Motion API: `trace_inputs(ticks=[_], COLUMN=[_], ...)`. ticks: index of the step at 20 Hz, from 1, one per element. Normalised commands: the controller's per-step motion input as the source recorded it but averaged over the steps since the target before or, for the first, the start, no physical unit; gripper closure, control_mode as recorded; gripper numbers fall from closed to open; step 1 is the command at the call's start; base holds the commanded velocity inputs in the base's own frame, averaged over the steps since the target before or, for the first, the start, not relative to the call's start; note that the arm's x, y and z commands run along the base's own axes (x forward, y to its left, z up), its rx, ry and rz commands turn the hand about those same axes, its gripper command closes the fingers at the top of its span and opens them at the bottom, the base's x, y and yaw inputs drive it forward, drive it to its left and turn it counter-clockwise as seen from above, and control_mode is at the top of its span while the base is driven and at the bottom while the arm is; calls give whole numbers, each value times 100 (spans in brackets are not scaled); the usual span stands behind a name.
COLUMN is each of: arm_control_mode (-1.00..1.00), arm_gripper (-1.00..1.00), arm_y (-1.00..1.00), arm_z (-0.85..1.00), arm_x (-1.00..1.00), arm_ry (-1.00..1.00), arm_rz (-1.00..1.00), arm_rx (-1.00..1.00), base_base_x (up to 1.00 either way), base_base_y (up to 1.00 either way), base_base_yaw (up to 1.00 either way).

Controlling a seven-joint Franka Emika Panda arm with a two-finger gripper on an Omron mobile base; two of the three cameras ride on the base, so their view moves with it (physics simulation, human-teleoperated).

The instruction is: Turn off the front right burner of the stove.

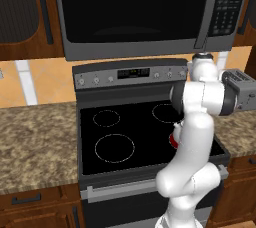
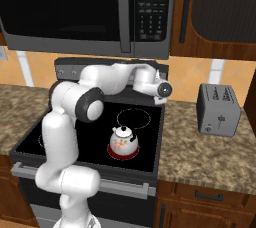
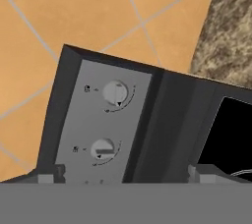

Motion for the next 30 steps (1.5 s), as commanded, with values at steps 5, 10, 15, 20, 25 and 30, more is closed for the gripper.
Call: trace_inputs(ticks=[5,10,15,20,25,30], arm_control_mode=[-100,-100,-100,-100,-100,-100], arm_gripper=[-100,-100,-100,-100,-100,-100], arm_y=[-9,0,-1,-4,-15,-13], arm_z=[-1,-13,-22,-11,-2,-1], arm_x=[35,43,40,41,45,23], arm_ry=[0,0,-2,0,0,0], arm_rz=[0,0,0,0,0,0], arm_rx=[5,2,0,0,0,0], base_base_x=[0,0,0,0,0,0], base_base_y=[0,0,0,0,0,0], base_base_yaw=[0,0,0,0,0,0])
